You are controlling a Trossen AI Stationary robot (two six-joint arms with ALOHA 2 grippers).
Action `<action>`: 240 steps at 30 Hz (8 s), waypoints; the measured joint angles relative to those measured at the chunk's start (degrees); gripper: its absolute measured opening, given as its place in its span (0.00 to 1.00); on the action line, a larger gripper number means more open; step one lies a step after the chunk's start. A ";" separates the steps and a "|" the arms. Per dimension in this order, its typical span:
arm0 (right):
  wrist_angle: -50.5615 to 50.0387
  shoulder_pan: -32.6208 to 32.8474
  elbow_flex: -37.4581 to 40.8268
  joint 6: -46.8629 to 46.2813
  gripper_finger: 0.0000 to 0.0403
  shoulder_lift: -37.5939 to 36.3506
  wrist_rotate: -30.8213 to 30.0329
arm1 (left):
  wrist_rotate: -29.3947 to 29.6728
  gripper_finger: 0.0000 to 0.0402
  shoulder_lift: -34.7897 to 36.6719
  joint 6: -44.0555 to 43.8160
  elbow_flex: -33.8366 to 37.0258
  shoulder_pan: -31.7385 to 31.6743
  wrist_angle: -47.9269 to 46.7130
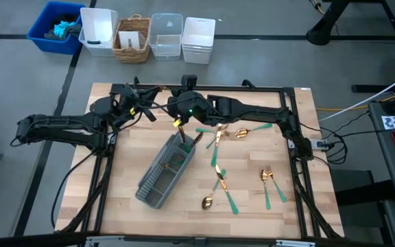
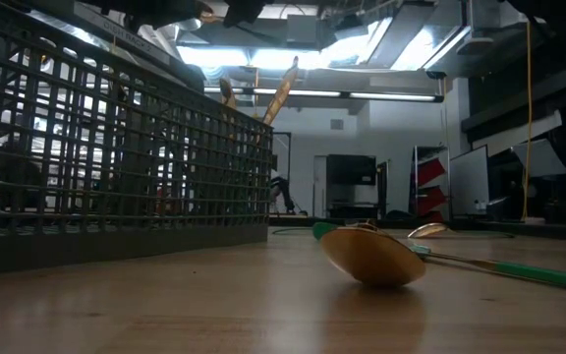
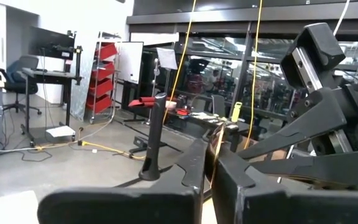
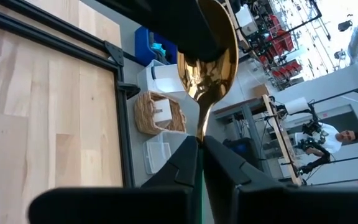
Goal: Sort silverware
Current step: Put the green spoon into the silverware basket, then put the green knife into the silverware basket
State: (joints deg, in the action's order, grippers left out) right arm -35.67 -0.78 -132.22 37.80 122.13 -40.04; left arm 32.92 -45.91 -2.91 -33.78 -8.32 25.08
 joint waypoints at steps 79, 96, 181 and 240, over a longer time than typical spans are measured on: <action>-39.63 -0.31 28.46 -33.08 0.24 -20.72 37.40 | -31.31 0.04 -10.36 30.52 -17.18 28.01 -55.01; -32.52 3.08 42.18 -52.76 0.24 -20.63 44.68 | -30.40 0.13 -11.88 22.61 -17.17 28.83 -54.70; -10.77 25.14 53.99 -110.58 0.14 -5.20 40.99 | -30.13 0.25 -11.56 21.94 -17.09 28.81 -49.92; -14.61 24.35 54.23 -96.95 0.10 -23.75 21.64 | -23.90 0.25 -2.78 22.43 -17.10 28.79 -41.86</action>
State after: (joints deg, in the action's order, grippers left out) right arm -50.29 23.57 -78.00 -59.15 98.37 -18.39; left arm 9.02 -48.69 19.52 -50.88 20.47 -16.78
